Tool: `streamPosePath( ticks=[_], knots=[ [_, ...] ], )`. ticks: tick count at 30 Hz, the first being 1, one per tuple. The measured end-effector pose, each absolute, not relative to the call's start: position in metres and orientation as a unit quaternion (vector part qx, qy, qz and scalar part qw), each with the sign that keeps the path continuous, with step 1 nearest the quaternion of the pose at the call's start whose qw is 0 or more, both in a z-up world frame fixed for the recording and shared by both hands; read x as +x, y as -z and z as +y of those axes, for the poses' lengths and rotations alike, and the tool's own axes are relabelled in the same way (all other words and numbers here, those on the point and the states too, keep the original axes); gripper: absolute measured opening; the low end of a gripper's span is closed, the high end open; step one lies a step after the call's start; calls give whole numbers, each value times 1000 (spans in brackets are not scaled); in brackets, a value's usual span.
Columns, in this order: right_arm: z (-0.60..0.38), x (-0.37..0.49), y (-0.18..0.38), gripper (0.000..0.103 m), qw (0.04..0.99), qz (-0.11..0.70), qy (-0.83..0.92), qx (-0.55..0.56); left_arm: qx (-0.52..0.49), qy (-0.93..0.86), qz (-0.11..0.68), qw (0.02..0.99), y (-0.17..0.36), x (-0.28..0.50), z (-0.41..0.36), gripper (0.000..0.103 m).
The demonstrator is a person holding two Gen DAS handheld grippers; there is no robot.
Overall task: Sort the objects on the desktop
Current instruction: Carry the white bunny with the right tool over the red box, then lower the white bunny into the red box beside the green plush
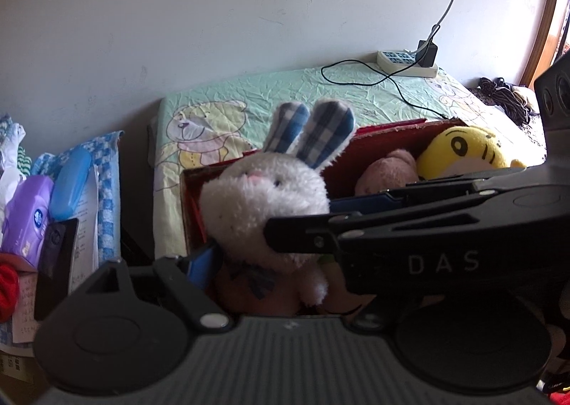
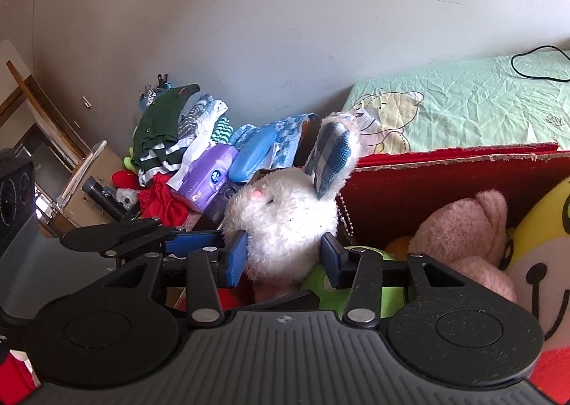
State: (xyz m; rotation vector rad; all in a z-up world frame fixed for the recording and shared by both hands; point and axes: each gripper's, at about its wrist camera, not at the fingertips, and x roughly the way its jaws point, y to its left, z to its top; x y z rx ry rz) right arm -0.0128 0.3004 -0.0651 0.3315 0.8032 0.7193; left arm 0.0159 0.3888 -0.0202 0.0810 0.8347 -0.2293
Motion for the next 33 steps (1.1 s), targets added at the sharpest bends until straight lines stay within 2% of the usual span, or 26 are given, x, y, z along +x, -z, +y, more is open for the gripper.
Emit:
streamPosePath(
  ticks=[6,12,15,17,20,24,33],
  knots=[
    [288,-13,63,49,837,383,-349,175,36,117,400,909,22,18,386,89],
    [280,-19,55,50,847,370,-337,178,28,115,401,908,22,20,389,89],
    [275,-17,54,46,844,370,-338,189,26,114,393,912,16,14,390,86],
    [277,-17,54,34,845,371,-337,186,23,118,389,913,13,10,391,86],
    [278,-14,57,28,840,378,-337,195,26,122,390,912,12,9,389,85],
    [284,-13,60,25,837,386,-337,190,33,120,400,908,20,11,385,83],
    [283,-10,66,20,837,399,-325,183,19,124,403,906,27,15,382,89]
  ],
)
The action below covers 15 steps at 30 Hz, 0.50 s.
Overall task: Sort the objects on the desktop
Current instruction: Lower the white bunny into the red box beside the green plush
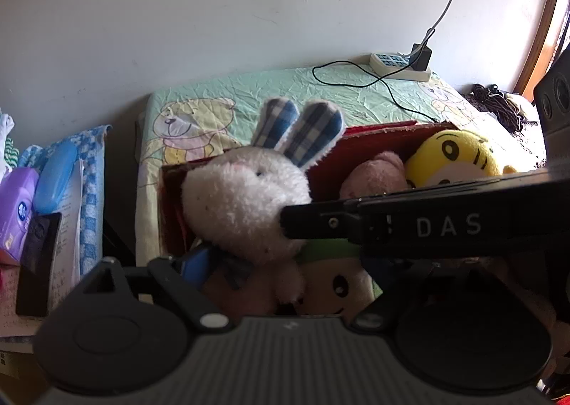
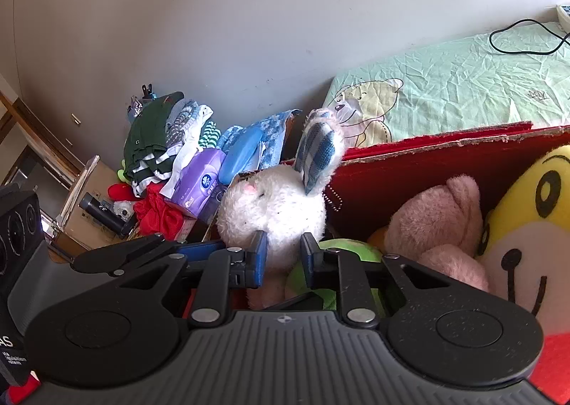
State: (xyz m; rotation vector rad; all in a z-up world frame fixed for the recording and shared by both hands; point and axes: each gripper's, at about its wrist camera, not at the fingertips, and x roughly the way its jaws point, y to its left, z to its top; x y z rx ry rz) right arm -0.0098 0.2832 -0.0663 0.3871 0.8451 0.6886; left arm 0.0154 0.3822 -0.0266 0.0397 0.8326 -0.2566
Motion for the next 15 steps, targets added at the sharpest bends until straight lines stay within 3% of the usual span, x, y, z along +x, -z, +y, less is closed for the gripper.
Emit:
streamPosePath(
  ticks=[15],
  knots=[
    [276,-16,61,23,845,380,-330,184,21,120,398,909,28,13,379,91]
  ],
)
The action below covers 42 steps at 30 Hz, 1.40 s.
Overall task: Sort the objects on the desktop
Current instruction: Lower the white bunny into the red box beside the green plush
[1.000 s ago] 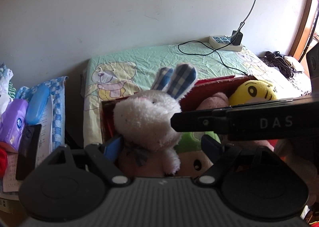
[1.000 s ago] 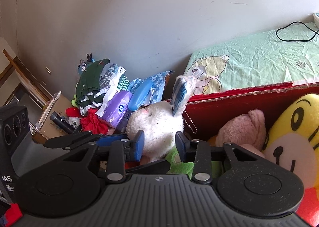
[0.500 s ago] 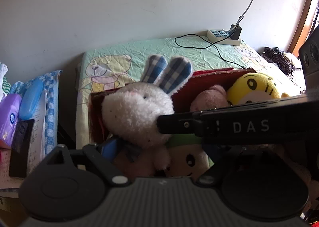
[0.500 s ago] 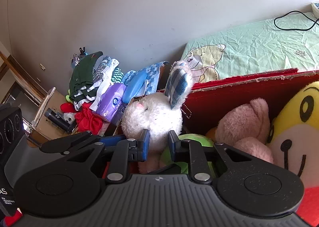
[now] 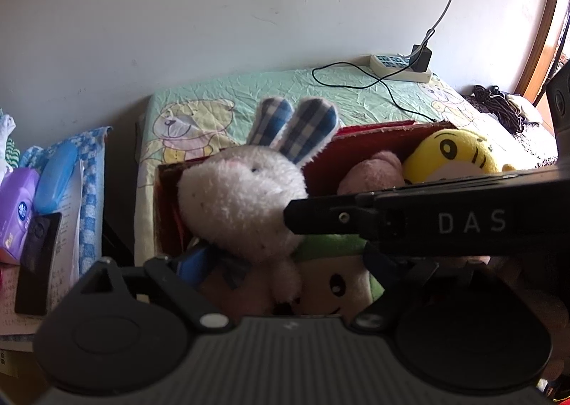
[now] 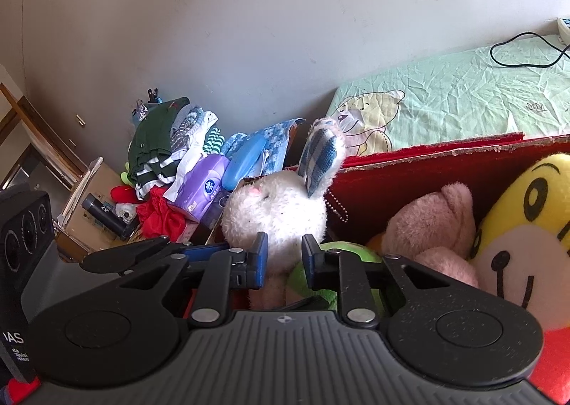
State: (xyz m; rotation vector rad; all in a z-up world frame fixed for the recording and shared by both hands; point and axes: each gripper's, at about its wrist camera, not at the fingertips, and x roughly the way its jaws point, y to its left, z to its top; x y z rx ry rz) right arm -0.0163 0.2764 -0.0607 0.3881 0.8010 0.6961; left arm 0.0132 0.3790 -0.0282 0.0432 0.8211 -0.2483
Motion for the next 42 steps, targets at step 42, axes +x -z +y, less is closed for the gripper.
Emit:
streamPosePath(
  ticks=[42],
  knots=[
    [255,-56,60,24,865,380,-278,173,53,93,403,909,23,-11,365,96]
  ],
)
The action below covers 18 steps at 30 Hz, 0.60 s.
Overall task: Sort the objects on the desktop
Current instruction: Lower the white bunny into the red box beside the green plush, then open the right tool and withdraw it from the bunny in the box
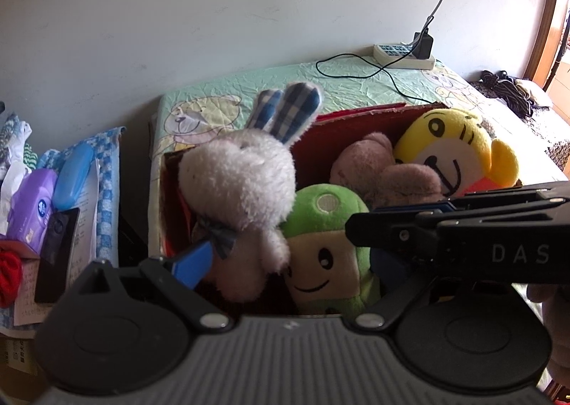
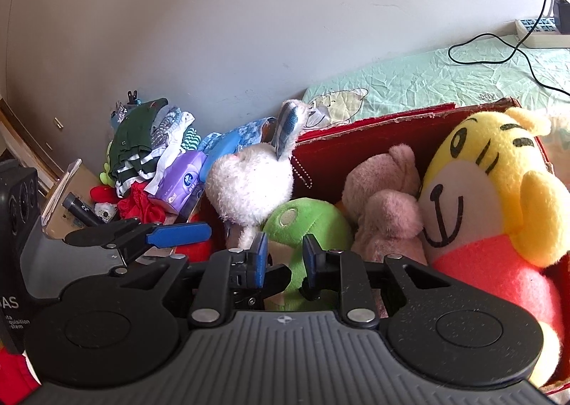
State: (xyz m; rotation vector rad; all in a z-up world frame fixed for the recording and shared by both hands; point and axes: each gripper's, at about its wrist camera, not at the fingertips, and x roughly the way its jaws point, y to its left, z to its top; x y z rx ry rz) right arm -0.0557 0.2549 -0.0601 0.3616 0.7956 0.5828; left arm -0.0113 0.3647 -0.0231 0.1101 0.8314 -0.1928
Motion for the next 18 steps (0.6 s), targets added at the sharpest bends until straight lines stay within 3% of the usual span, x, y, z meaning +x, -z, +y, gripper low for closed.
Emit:
streamPosePath(
  ticks=[18],
  knots=[
    [231,-61,50,26,845,387,-325,172,42,-1,413,910,5,-32,342,98]
  ],
)
